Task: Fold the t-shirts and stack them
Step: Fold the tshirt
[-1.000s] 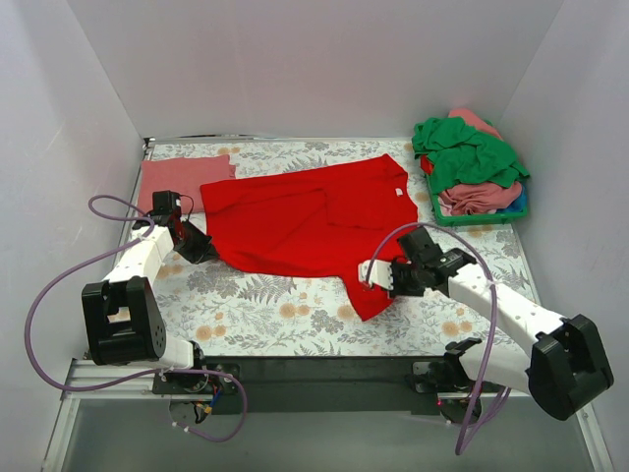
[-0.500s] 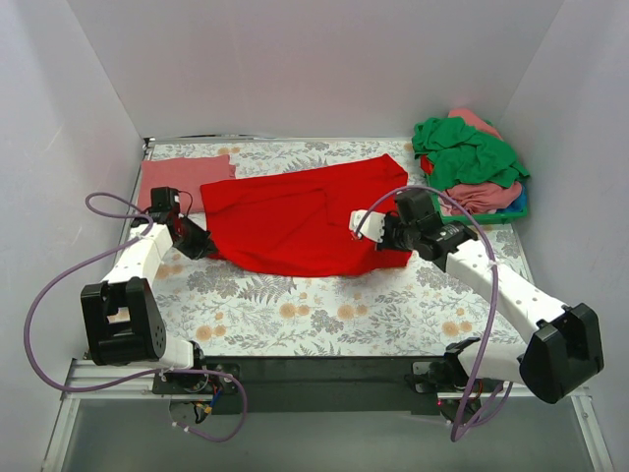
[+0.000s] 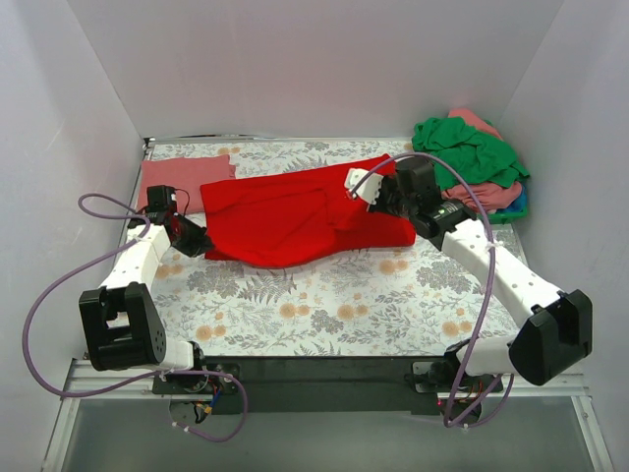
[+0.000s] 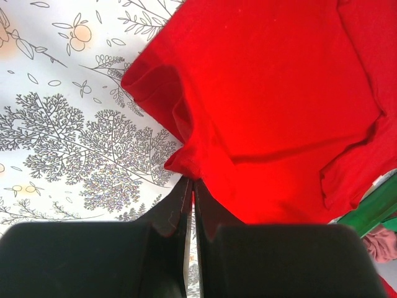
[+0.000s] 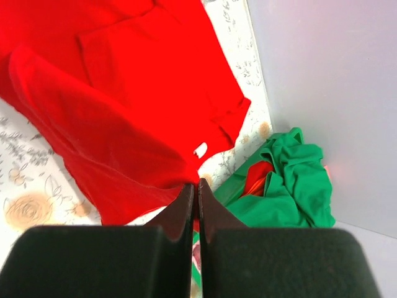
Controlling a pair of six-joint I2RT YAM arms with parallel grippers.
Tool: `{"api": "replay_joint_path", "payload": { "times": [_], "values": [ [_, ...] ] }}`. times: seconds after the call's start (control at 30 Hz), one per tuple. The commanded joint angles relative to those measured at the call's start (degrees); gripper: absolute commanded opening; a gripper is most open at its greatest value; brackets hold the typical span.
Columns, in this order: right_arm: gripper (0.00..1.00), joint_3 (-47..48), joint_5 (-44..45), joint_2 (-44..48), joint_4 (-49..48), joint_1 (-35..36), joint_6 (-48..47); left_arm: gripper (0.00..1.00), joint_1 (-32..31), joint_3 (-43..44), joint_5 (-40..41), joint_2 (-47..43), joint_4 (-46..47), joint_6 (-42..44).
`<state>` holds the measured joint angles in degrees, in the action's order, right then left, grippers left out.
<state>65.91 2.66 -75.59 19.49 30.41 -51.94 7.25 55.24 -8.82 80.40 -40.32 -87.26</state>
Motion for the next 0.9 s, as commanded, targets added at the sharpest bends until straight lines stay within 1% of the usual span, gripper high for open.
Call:
{"api": "replay_joint_path", "payload": {
  "times": [0.0,0.2,0.33,0.57,0.67,0.87],
  "values": [
    [0.01,3.78,1.39,-1.57,-4.28,-0.62,1.58,0.0,0.4,0.66,1.7,-1.91,-0.64,-1.15],
    [0.01,8.35,2.27,-5.0,-6.04,-1.67,2.63,0.0,0.49,1.18,1.27,-3.14,-2.05,-5.28],
    [0.01,10.73,2.53,-7.19,-6.92,-2.38,3.16,0.0,0.49,3.2,0.82,-2.8,-3.54,-7.65],
    [0.01,13.72,2.09,-10.8,-8.32,-3.08,3.34,0.0,0.49,7.59,1.96,2.56,-3.63,-8.98],
    [0.01,15.21,2.53,-12.38,-9.02,-3.52,3.51,0.0,0.58,9.7,1.79,6.6,-3.1,-8.8],
    [0.01,17.58,2.44,-15.11,-10.08,-4.66,4.22,0.0,0.49,13.13,1.88,11.7,-2.93,-7.92]
  ]
}}
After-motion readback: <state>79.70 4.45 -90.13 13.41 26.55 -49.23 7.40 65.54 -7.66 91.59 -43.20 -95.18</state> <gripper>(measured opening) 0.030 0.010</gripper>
